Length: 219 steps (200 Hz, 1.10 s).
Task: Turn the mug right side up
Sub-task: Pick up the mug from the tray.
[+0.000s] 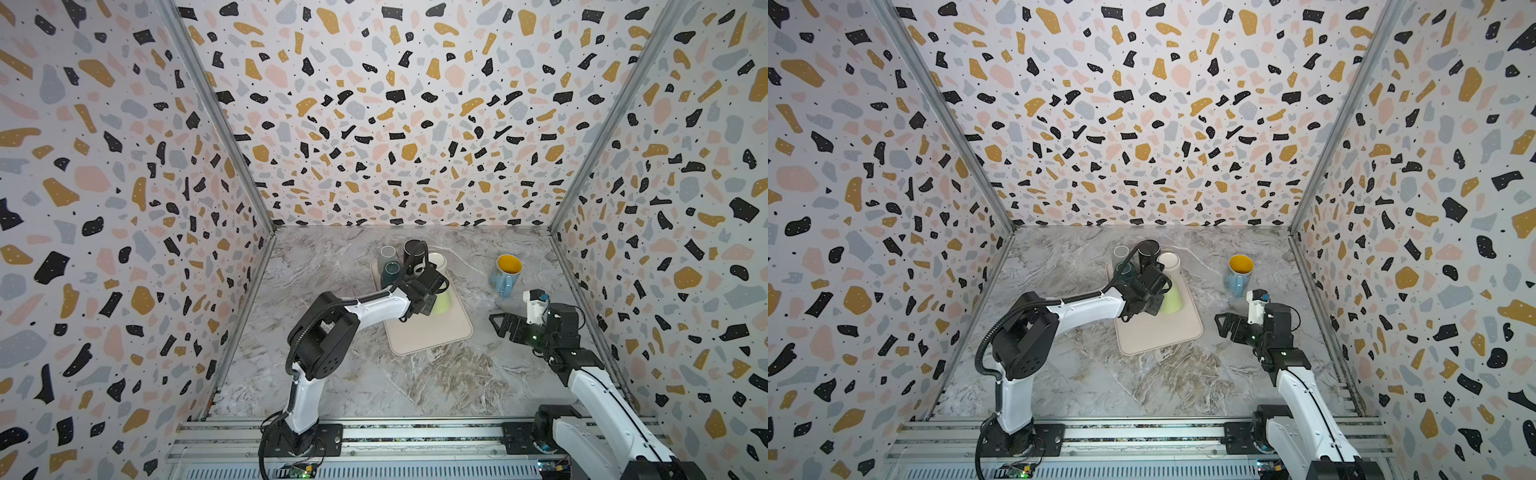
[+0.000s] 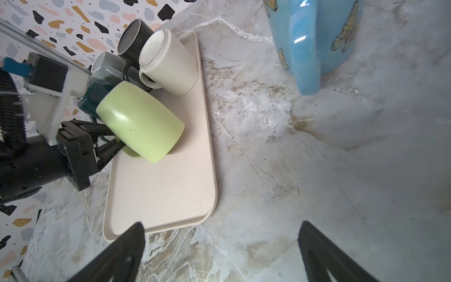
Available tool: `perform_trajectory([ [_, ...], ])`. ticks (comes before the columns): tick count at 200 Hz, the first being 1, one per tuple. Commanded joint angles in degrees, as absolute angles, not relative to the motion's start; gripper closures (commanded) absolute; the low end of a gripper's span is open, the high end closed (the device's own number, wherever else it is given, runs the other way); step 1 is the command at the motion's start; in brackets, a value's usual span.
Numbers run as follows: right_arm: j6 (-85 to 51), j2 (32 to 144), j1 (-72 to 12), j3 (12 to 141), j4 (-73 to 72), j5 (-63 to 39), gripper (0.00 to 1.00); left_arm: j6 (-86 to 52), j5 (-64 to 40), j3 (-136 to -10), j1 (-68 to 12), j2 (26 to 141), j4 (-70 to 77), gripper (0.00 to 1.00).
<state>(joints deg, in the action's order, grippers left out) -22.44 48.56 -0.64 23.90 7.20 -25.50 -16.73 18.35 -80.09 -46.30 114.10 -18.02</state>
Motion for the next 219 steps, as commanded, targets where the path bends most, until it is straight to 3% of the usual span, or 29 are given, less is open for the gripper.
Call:
perform_trajectory([
  [1,-22.16,48.51,-0.61,23.64,6.81,-25.58,0.01,-17.54,16.48,-79.48,-46.49,111.64,-15.92,0.96],
  [219,-22.70,49.22,-0.59,22.42,5.37,-25.66,0.01,-19.07,10.72,-78.57,-46.48,111.12,-14.06,1.00],
])
